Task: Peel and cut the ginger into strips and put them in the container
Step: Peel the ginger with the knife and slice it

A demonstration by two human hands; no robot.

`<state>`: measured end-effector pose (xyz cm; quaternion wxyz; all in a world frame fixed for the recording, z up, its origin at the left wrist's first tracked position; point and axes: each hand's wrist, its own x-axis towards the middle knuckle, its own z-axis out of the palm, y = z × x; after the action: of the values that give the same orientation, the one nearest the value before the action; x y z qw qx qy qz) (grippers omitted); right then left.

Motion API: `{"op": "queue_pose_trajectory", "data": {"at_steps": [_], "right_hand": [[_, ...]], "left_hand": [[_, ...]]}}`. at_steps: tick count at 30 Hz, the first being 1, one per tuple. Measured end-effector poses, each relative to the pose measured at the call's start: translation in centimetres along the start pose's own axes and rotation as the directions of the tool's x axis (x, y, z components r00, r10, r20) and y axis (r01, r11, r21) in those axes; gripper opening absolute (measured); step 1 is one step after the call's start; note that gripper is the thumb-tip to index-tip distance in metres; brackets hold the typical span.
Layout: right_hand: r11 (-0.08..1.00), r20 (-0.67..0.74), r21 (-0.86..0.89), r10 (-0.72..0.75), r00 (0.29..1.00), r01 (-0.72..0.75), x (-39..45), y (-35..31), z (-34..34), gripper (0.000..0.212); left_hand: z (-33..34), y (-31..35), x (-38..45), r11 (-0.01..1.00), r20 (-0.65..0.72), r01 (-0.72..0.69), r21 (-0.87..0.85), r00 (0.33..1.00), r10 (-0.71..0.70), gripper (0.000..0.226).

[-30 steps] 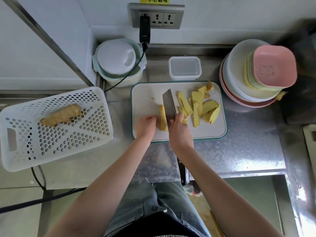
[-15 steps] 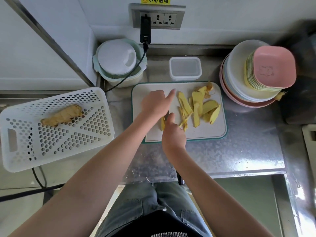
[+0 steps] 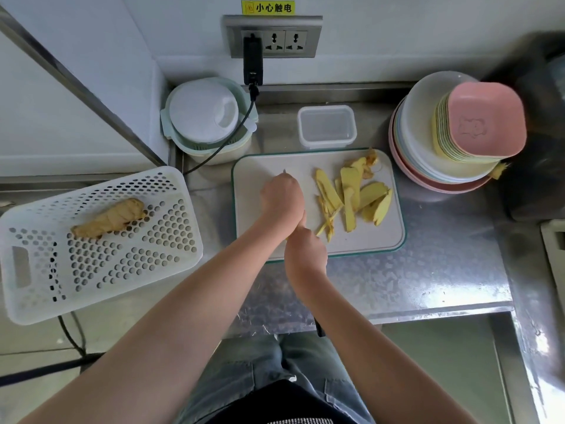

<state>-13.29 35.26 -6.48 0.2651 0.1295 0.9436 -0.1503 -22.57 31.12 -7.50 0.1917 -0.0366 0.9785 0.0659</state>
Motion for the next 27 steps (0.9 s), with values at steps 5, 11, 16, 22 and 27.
{"op": "queue_pose_trajectory", "data": {"at_steps": [5,11,16,22,27], "right_hand": [[0.997,0.032,0.047,0.065,0.997,-0.066,0.5,-0.3,0.7,0.040],[0.993,0.049,0.094,0.071,0.996,-0.075,0.7,-0.1,1.5,0.029],[0.994,0.023,0.108,0.030,0.999,-0.033,0.7,-0.1,2.0,0.030],[0.999,-0.097,0.011,-0.052,0.994,0.053,0.4,0.5,1.5,0.052],[0.999,-0.041,0.043,0.011,0.999,-0.009,0.7,0.6,1.9,0.046]], "left_hand": [[-0.1,0.3,-0.4,1.000,-0.002,0.008,-0.021,1.000,-0.008,0.030],[0.0,0.4,-0.6,1.000,-0.027,0.008,-0.014,1.000,-0.009,0.030],[0.1,0.1,-0.6,1.000,-0.032,-0.001,0.001,1.000,0.001,0.029],[0.3,-0.2,-0.9,0.999,-0.025,0.003,-0.048,1.000,-0.004,0.027],[0.6,0.4,-0.7,0.992,0.011,0.060,-0.113,0.998,-0.059,0.030]]}}
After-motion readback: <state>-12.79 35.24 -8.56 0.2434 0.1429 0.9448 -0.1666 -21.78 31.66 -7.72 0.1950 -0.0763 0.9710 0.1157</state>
